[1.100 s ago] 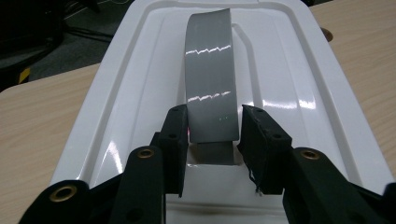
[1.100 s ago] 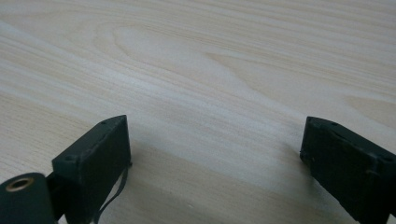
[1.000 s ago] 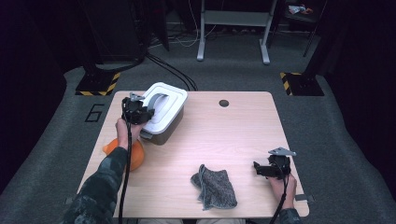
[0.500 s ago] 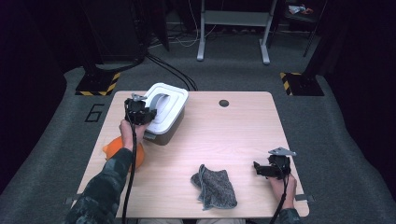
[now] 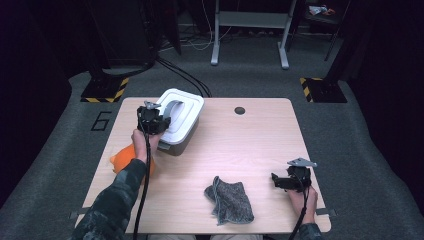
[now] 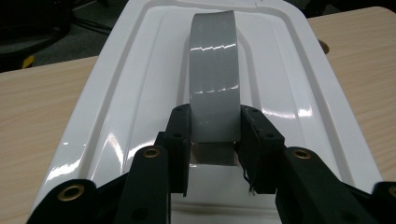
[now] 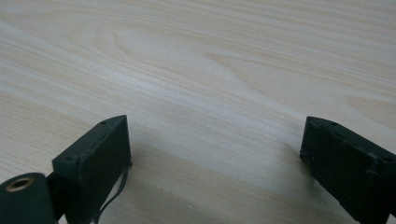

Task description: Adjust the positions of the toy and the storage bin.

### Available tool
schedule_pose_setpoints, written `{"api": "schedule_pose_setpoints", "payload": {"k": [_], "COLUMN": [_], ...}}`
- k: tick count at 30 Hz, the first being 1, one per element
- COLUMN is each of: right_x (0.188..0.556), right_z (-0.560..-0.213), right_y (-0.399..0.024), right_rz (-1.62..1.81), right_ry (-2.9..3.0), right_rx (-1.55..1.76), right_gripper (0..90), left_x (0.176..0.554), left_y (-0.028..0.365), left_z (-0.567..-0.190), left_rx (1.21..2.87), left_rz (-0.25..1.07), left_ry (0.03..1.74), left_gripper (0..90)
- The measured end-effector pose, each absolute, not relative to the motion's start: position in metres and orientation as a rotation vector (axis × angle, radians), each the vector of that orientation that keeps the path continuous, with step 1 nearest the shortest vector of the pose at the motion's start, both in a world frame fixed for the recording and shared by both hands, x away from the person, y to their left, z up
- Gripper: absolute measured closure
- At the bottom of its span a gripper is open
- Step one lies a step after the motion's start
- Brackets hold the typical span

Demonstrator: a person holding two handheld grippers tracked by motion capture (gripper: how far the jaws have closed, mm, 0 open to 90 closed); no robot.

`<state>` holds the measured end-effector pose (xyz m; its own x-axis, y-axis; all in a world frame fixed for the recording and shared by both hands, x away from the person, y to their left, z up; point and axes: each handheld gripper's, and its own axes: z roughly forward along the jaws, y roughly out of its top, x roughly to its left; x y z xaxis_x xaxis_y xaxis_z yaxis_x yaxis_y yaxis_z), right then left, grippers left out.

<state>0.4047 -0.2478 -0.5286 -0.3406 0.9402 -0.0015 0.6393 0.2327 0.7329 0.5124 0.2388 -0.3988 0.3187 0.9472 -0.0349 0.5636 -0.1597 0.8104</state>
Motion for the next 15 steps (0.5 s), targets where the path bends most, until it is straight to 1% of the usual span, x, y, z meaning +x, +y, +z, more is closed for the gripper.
{"api": "schedule_pose_setpoints", "payload": {"k": [4,7,9,10,13,14,15], "right_x": [0.4048,0.4048,0.4047,0.4045,0.4045,0.4045,0.4048], "right_z": [-0.5286,-0.5286,-0.5286,-0.5286,-0.5285,-0.5285,-0.5286], "right_y": [-0.248,-0.248,-0.248,-0.2477,-0.2476,-0.2476,-0.248], "right_rz": [0.899,0.899,0.899,0.899,0.899,0.899,0.898], "right_ry": [2.065,2.065,2.066,2.065,2.064,2.064,2.066], "right_rx": [1.444,1.444,1.444,1.449,1.45,1.45,1.443], "right_gripper": [7.7,7.7,7.7,7.7,7.7,7.7,7.7], "left_x": [0.5114,0.5108,0.511,0.5122,0.5139,0.5139,0.5143], "left_y": [0.2336,0.2275,0.227,0.2277,0.2322,0.2322,0.2327], "left_z": [-0.3987,-0.3992,-0.3989,-0.3985,-0.398,-0.398,-0.3964], "left_rx": [1.838,1.824,1.833,1.864,1.874,1.874,1.906], "left_rz": [0.623,0.63,0.629,0.656,0.639,0.639,0.649], "left_ry": [1.342,1.338,1.332,1.322,1.299,1.299,1.288], "left_gripper": [65.9,65.9,65.7,65.0,63.7,57.9,48.0]}}
